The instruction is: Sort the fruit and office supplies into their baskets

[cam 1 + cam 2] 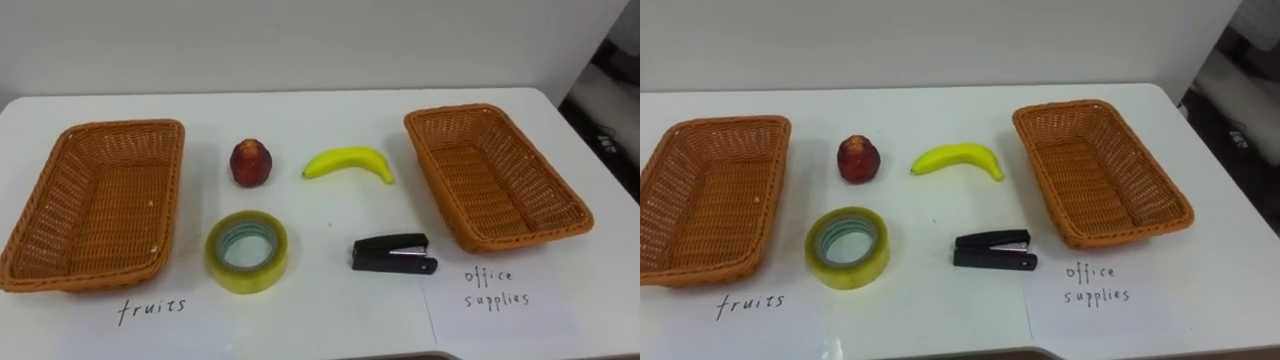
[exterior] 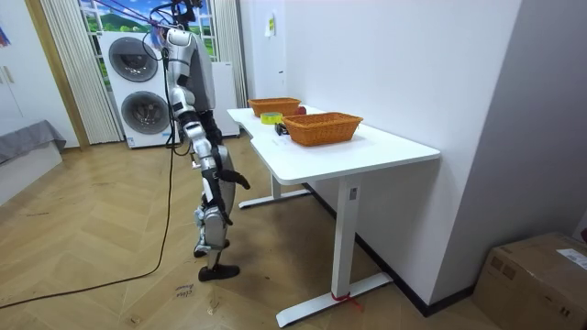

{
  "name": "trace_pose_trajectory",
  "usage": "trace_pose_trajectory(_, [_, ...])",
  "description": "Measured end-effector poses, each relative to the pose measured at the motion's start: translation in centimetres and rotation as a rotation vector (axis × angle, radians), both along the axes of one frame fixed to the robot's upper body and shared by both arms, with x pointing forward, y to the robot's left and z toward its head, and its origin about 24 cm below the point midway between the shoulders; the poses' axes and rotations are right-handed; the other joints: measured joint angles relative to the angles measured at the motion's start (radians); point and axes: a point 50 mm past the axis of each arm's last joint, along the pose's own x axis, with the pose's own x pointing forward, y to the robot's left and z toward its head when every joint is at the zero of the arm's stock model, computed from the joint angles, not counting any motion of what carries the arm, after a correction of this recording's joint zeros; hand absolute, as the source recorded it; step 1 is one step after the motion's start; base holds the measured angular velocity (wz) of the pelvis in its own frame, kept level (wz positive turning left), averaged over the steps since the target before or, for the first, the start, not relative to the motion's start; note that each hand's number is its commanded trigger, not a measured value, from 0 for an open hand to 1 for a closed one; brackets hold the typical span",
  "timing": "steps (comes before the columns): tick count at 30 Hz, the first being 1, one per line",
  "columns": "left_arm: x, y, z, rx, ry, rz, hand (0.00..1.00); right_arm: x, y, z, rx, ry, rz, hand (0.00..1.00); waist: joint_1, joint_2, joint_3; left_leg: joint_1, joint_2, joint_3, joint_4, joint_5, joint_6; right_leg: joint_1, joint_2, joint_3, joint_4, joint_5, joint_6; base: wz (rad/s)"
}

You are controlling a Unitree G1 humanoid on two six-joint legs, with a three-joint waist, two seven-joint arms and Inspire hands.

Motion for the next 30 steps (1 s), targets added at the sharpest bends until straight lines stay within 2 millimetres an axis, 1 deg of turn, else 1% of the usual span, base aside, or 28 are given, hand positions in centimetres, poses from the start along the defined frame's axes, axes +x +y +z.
trace_pose_trajectory(2, [0.1,0.1,0.1,0.011,-0.006,0.003,0.00,0.8,-1.0,1.0,-0.055,-0.016,-0.056,0.00,0.000,0.002,-0.0006,-0.003,-0.001,0.000,-0.001,0.000,0.000,-0.005,0.000,0.005,0.000,0.000,0.000,-0.07])
trace_pose_trajectory(3, [0.5,0.2,0.2,0.014,-0.021,-0.001,0.00,1.3,-1.6,1.7,-0.092,-0.022,-0.082,0.00,-0.006,0.000,-0.0023,-0.004,-0.001,0.000,-0.003,0.000,0.000,-0.007,0.000,0.006,0.000,-0.001,0.000,-0.04])
trace_pose_trajectory(4, [0.3,0.2,0.2,0.016,-0.023,-0.001,0.00,1.7,-2.2,2.5,-0.123,-0.030,-0.114,0.00,-0.010,0.000,-0.0024,-0.005,-0.002,0.000,-0.006,0.000,0.001,-0.008,0.000,0.006,-0.001,-0.001,0.000,0.00])
trace_pose_trajectory(5, [0.3,0.2,0.2,0.017,-0.024,-0.002,0.00,1.9,-2.4,2.9,-0.139,-0.033,-0.128,0.00,-0.013,0.000,-0.0025,-0.004,-0.003,0.000,-0.006,0.000,0.001,-0.007,0.000,0.006,-0.001,-0.001,0.001,0.00])
trace_pose_trajectory(7, [0.3,0.2,0.3,0.018,-0.023,-0.008,0.00,2.9,-3.1,4.3,-0.204,-0.039,-0.169,0.00,-0.023,-0.002,-0.0025,-0.002,-0.003,0.001,-0.007,0.000,0.001,-0.005,0.001,0.007,0.000,-0.001,0.001,-0.04])
trace_pose_trajectory(11, [0.3,0.2,0.3,0.021,-0.018,-0.027,0.00,3.9,-3.7,6.0,-0.275,-0.034,-0.209,0.00,-0.024,-0.006,-0.0011,-0.004,-0.002,0.005,-0.009,0.000,0.001,-0.012,0.001,0.008,0.002,-0.001,0.001,-0.01])
trace_pose_trajectory(13, [0.3,0.2,0.2,0.020,-0.017,-0.033,0.00,4.5,-4.0,7.2,-0.339,-0.019,-0.221,0.00,-0.024,-0.005,-0.0001,-0.006,-0.003,0.002,-0.010,0.000,0.001,-0.014,0.001,0.008,0.001,-0.002,0.002,0.00])
trace_pose_trajectory(17, [0.4,0.3,0.3,0.022,-0.018,-0.032,0.00,5.1,-4.5,8.6,-0.439,0.029,-0.232,0.00,-0.024,-0.006,0.0000,-0.010,-0.003,0.002,-0.014,0.001,0.001,-0.020,0.002,0.008,-0.001,-0.002,0.002,0.00])
trace_pose_trajectory(18, [0.4,0.3,0.3,0.022,-0.018,-0.032,0.00,5.3,-4.8,9.1,-0.462,0.040,-0.244,0.00,-0.023,-0.011,-0.0034,-0.013,-0.003,0.003,-0.013,0.001,0.001,-0.024,0.002,0.008,0.000,-0.002,0.002,0.00])
trace_pose_trajectory(20, [0.4,0.3,0.3,0.024,-0.020,-0.032,0.00,5.7,-5.2,10.1,-0.494,0.032,-0.267,0.00,-0.023,-0.010,-0.0021,-0.015,-0.004,0.003,-0.013,0.001,0.002,-0.034,0.002,0.010,0.005,-0.002,0.002,-0.03])
trace_pose_trajectory(21, [0.4,0.3,0.3,0.025,-0.022,-0.032,0.00,5.9,-5.5,10.9,-0.517,0.015,-0.284,0.00,-0.022,-0.010,0.0009,-0.017,-0.003,0.003,-0.014,0.002,0.002,-0.035,0.002,0.010,0.010,-0.002,0.002,0.00])
trace_pose_trajectory(22, [0.5,0.4,0.4,0.026,-0.026,-0.034,0.00,6.2,-5.7,11.7,-0.540,-0.004,-0.295,0.00,-0.022,-0.011,0.0019,-0.017,-0.003,0.003,-0.015,0.002,0.002,-0.035,0.002,0.009,0.013,-0.002,0.002,0.00])
trace_pose_trajectory(23, [0.6,0.4,0.4,0.028,-0.032,-0.035,0.00,6.3,-5.9,12.1,-0.555,-0.014,-0.299,0.00,-0.023,-0.011,0.0020,-0.017,-0.003,0.003,-0.016,0.002,0.002,-0.035,0.002,0.009,0.012,-0.002,0.003,0.00])
trace_pose_trajectory(25, [1.1,0.4,0.5,0.033,-0.054,-0.046,0.00,6.8,-6.2,13.5,-0.622,-0.046,-0.303,0.00,-0.025,-0.016,0.0013,-0.021,-0.004,0.004,-0.017,0.002,0.002,-0.034,0.002,0.010,0.013,-0.003,0.003,0.00])
trace_pose_trajectory(30, [1.3,0.2,0.5,0.025,-0.054,-0.078,0.00,7.4,-6.1,15.3,-0.745,-0.048,-0.285,0.00,-0.025,-0.025,0.0013,-0.022,-0.004,0.006,-0.016,0.002,0.003,-0.036,0.002,0.012,0.016,-0.003,0.004,0.00])
